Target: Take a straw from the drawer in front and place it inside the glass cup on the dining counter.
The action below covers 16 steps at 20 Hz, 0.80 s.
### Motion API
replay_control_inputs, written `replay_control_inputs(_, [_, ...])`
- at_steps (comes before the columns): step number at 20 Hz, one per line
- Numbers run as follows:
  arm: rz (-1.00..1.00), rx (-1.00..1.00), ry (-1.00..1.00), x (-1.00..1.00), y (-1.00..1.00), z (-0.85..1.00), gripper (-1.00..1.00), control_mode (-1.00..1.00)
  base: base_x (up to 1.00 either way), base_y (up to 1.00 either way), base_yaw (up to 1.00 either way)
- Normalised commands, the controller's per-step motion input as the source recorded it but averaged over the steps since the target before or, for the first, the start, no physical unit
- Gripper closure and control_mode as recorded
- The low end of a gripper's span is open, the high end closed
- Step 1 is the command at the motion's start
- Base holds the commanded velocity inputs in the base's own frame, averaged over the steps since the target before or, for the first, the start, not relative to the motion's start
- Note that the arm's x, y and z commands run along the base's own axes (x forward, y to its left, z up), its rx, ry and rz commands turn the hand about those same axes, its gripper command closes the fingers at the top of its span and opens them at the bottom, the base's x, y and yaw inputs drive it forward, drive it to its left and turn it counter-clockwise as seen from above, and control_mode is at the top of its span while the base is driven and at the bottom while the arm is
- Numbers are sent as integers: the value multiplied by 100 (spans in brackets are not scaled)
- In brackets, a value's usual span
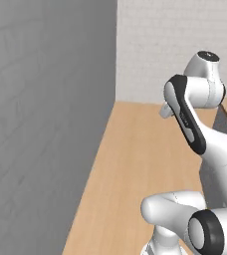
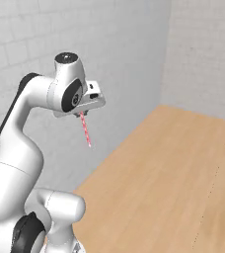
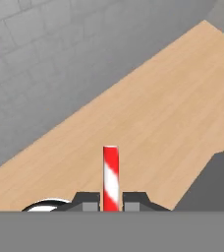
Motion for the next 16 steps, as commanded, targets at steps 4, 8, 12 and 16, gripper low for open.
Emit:
replay_control_inputs(4, [0, 0, 0, 0, 0, 0, 100, 100, 100, 19, -51])
replay_control_inputs(8, [0, 0, 0, 0, 0, 0, 100, 100, 100, 18, -49])
replay_control_inputs(12, [0, 0, 0, 0, 0, 0, 100, 100, 100, 16, -47])
replay_control_inputs(16, [0, 0, 0, 0, 0, 0, 100, 100, 100, 19, -47])
